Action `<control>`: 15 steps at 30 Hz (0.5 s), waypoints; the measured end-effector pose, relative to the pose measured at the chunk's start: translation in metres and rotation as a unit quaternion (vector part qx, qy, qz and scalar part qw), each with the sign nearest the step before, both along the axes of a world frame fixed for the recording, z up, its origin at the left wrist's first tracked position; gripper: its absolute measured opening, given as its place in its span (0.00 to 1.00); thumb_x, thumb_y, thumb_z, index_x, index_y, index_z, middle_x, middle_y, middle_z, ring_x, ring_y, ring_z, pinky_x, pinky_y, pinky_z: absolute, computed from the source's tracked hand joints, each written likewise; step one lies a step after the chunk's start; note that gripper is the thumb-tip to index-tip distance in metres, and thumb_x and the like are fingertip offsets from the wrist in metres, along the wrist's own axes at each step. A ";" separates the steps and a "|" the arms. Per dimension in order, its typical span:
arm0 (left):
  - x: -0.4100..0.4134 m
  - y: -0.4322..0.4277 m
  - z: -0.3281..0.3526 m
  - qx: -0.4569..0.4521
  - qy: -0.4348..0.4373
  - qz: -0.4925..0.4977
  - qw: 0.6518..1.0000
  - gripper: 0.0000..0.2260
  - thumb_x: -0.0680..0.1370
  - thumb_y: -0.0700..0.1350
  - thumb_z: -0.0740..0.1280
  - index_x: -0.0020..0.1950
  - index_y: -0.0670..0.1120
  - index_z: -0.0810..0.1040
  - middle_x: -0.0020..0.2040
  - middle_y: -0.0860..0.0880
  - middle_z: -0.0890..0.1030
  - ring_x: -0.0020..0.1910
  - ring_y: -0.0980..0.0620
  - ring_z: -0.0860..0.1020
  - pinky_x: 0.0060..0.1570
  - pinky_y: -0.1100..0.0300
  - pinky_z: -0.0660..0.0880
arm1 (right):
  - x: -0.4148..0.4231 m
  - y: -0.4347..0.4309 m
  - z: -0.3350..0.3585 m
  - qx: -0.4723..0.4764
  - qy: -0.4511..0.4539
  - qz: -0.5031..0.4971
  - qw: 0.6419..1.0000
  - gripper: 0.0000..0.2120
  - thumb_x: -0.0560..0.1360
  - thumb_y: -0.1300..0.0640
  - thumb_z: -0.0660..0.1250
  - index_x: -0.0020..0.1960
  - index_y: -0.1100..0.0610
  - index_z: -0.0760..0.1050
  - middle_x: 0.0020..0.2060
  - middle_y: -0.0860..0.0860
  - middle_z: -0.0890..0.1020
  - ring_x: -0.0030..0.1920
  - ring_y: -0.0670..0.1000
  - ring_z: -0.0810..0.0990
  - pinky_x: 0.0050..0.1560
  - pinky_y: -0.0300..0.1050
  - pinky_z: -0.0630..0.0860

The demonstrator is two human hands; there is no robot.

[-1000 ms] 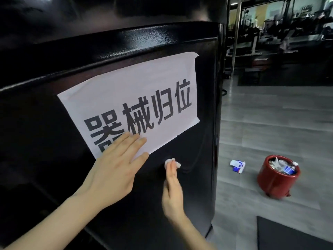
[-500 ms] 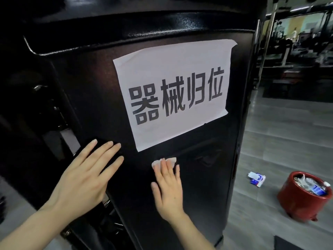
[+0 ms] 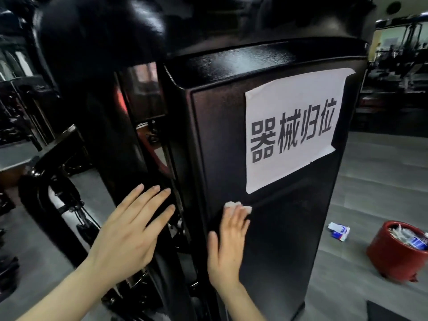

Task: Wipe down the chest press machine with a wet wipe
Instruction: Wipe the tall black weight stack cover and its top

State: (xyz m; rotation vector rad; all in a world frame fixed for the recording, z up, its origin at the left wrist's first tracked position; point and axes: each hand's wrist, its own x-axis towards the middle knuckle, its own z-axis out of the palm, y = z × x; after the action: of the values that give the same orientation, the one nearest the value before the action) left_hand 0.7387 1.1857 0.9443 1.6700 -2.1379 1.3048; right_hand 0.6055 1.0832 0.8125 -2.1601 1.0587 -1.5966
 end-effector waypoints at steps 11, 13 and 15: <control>0.042 0.003 0.014 0.001 -0.014 -0.020 1.000 0.22 0.72 0.43 0.57 0.65 0.39 0.74 0.70 0.38 0.68 0.72 0.41 0.61 0.71 0.42 0.55 | 0.025 0.007 0.058 -0.044 -0.007 -0.063 0.997 0.30 0.81 0.48 0.48 0.77 0.50 0.38 0.77 0.49 0.42 0.77 0.54 0.41 0.74 0.57 0.46; 0.046 0.002 0.010 0.004 -0.019 -0.025 1.000 0.24 0.72 0.43 0.56 0.66 0.39 0.73 0.71 0.37 0.66 0.73 0.40 0.58 0.72 0.42 0.53 | 0.025 0.026 0.020 -0.012 -0.007 -0.058 0.998 0.31 0.81 0.46 0.49 0.77 0.50 0.36 0.77 0.46 0.40 0.77 0.54 0.41 0.72 0.57 0.49; 0.050 0.002 0.009 0.002 -0.021 -0.030 0.999 0.24 0.72 0.43 0.54 0.67 0.39 0.71 0.72 0.38 0.65 0.74 0.40 0.56 0.72 0.42 0.53 | 0.028 0.021 0.042 -0.006 -0.024 -0.060 0.998 0.31 0.81 0.43 0.47 0.77 0.51 0.36 0.77 0.47 0.40 0.77 0.54 0.40 0.74 0.55 0.47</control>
State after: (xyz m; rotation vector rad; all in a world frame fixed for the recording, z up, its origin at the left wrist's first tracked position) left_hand 0.7888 1.1875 0.9537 1.5804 -2.1980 1.3318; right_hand 0.6332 1.1045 0.8549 -2.0915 1.1858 -1.7019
